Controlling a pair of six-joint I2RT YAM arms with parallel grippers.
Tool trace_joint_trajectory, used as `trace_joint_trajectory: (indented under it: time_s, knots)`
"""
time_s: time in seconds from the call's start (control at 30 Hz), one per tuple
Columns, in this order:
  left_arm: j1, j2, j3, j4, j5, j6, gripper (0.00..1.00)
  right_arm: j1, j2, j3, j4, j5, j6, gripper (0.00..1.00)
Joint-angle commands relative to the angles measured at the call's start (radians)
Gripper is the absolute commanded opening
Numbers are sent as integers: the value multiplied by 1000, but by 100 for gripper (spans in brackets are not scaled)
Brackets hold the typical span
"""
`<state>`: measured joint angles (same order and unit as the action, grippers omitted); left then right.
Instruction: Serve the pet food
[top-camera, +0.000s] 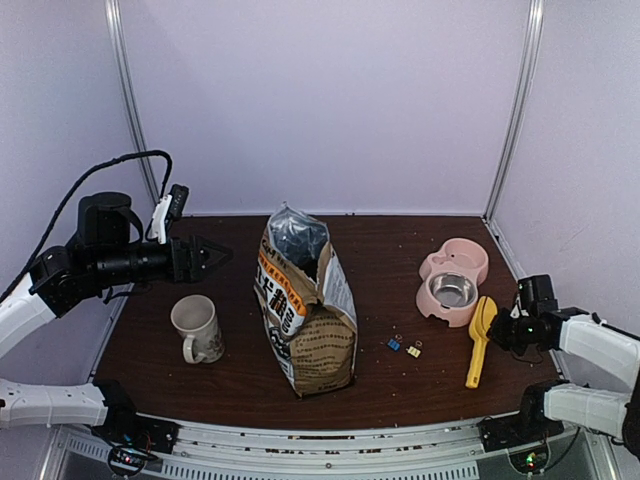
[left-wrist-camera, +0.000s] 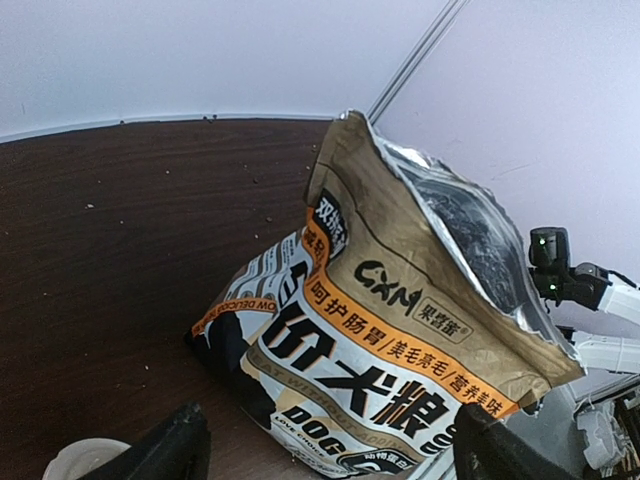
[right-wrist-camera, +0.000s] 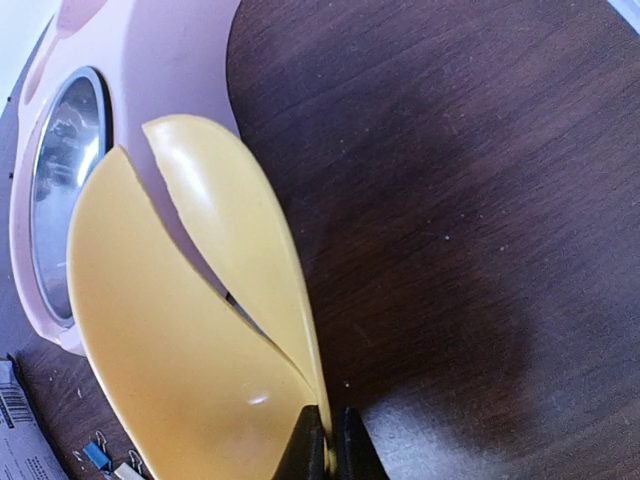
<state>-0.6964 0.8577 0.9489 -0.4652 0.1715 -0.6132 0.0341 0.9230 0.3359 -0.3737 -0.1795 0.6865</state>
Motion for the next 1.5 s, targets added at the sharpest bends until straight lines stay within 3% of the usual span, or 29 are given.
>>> trace_joint_trajectory:
  time_s: [0.0,0.17,0.3,0.5,0.73,0.93,1.17,1.47]
  knots:
    - [6,-10,29,11,-14,15,87,-5,-86,69,-99,64,-27,0]
    - [6,-3,96,-45,-41,47,87,-3,-206,207,-253,98,-104,0]
    - [5,25,161,-80,-36,53,85,33,-245,336,-329,1,-185,0]
    - [-101,101,270,-82,-78,29,83,363,-207,547,-424,122,-210,0]
    - [-291,252,418,-91,-136,4,82,811,13,836,-524,381,-220,0]
    - [-342,323,444,12,-84,-58,82,1094,274,1117,-651,632,-246,0]
    - [-344,343,407,85,-61,-105,82,1245,500,1343,-730,763,-320,0]
    - [-344,394,419,80,-10,-113,79,1326,630,1504,-772,830,-381,0]
